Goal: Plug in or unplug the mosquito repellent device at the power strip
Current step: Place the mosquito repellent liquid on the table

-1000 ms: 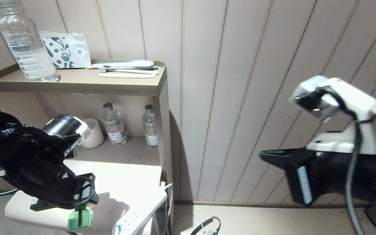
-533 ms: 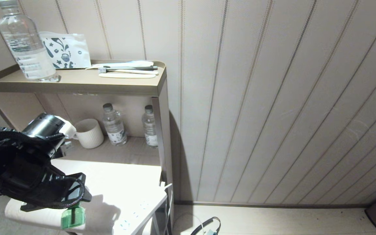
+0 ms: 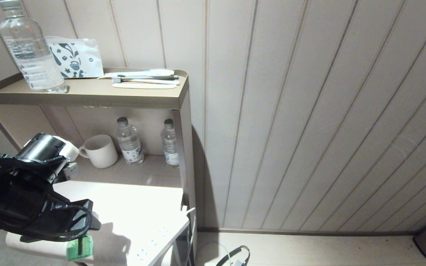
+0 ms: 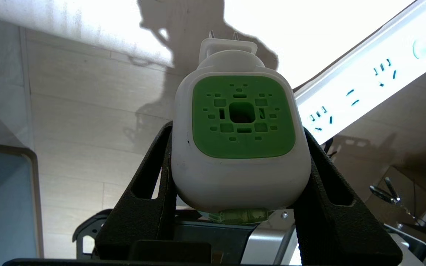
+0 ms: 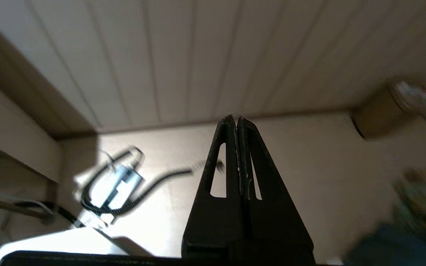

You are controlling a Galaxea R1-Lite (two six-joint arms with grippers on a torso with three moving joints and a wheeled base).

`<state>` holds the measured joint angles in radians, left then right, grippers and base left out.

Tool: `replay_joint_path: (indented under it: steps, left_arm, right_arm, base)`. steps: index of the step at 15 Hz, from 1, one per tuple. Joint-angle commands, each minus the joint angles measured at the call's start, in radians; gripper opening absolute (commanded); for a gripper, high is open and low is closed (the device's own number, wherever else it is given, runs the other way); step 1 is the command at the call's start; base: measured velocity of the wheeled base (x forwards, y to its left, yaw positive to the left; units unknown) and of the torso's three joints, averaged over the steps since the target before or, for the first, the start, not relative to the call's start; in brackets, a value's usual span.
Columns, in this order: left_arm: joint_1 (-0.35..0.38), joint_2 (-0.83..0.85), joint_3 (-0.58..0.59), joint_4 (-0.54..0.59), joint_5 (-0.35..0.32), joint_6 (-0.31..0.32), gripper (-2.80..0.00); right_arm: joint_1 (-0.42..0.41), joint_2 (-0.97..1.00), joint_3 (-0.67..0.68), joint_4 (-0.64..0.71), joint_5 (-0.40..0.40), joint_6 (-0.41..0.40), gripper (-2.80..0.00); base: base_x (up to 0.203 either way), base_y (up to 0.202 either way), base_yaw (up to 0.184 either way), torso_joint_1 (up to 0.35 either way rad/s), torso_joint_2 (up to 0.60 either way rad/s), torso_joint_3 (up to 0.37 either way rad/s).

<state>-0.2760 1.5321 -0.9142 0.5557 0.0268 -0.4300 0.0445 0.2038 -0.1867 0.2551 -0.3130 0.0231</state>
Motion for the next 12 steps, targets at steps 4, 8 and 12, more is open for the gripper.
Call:
replay_joint_path:
  steps: [4, 8, 12]
  left_arm:
    - [0.002, -0.012, 0.1, -0.149, 0.003, 0.02, -2.8]
    - [0.017, -0.002, 0.271, -0.502, 0.023, 0.055, -2.8]
    - [0.02, -0.004, 0.435, -0.85, 0.125, 0.101, -2.8]
  right_arm:
    - [-0.04, -0.204, 0.095, -0.034, 0.311, -0.005, -2.8]
    - [-0.04, -0.204, 0.095, -0.036, 0.311, -0.008, -2.8]
    - [-0.04, -0.204, 0.095, -0.037, 0.31, -0.005, -2.8]
  base:
    - [0.0, 0.0, 0.0, 0.0, 0.0, 0.0]
    - [0.0, 0.0, 0.0, 0.0, 0.0, 0.0]
    - [0.0, 0.0, 0.0, 0.0, 0.0, 0.0]
